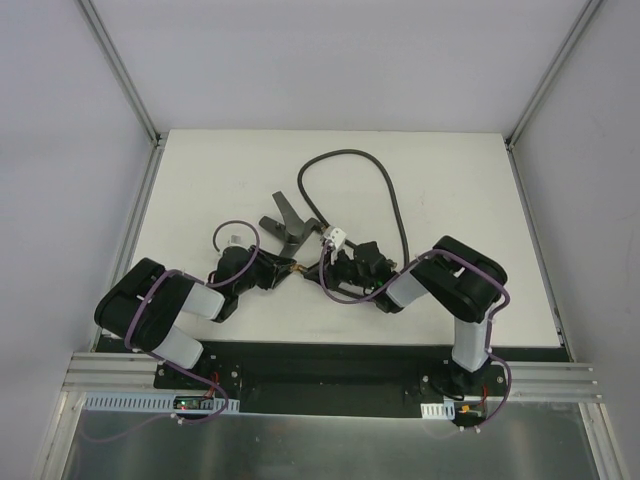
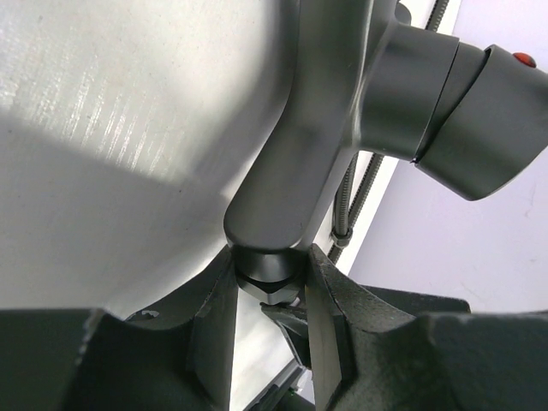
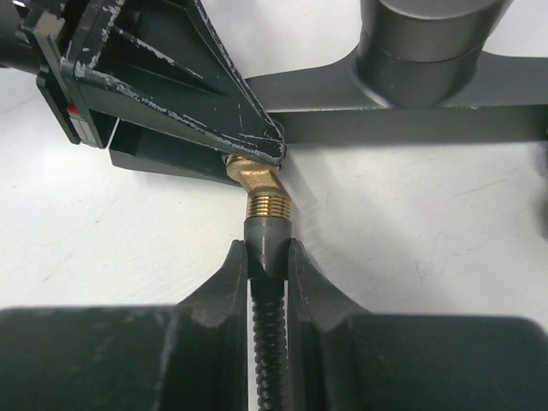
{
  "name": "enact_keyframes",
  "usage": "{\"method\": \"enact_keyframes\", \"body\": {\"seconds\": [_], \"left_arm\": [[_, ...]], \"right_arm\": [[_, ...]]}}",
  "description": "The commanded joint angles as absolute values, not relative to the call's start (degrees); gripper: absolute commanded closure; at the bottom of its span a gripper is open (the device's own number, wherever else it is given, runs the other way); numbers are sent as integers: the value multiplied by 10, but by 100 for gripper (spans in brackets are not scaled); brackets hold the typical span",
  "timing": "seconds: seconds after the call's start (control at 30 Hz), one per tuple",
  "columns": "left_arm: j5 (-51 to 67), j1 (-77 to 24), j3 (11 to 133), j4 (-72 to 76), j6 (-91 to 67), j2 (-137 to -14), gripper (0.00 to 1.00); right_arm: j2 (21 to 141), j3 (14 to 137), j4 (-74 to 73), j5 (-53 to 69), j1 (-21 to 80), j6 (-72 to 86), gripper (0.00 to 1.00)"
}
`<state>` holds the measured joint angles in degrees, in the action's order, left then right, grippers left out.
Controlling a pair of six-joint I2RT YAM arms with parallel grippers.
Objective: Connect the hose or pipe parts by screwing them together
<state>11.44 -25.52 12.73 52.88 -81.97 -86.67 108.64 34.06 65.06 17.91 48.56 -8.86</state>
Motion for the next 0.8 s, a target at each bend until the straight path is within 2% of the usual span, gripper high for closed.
{"method": "enact_keyframes", "body": {"seconds": [0.0, 0.37, 0.77], "left_arm": [[209, -275, 125, 657, -825, -859, 100], [230, -274, 113, 729, -832, -875, 100], [214, -275, 91, 790, -833, -871, 100]], "right_arm": [[1100, 368, 772, 283, 473, -2, 99], [1146, 391, 859, 385, 436, 126, 99], [1171, 404, 879, 403, 413, 195, 99]]}}
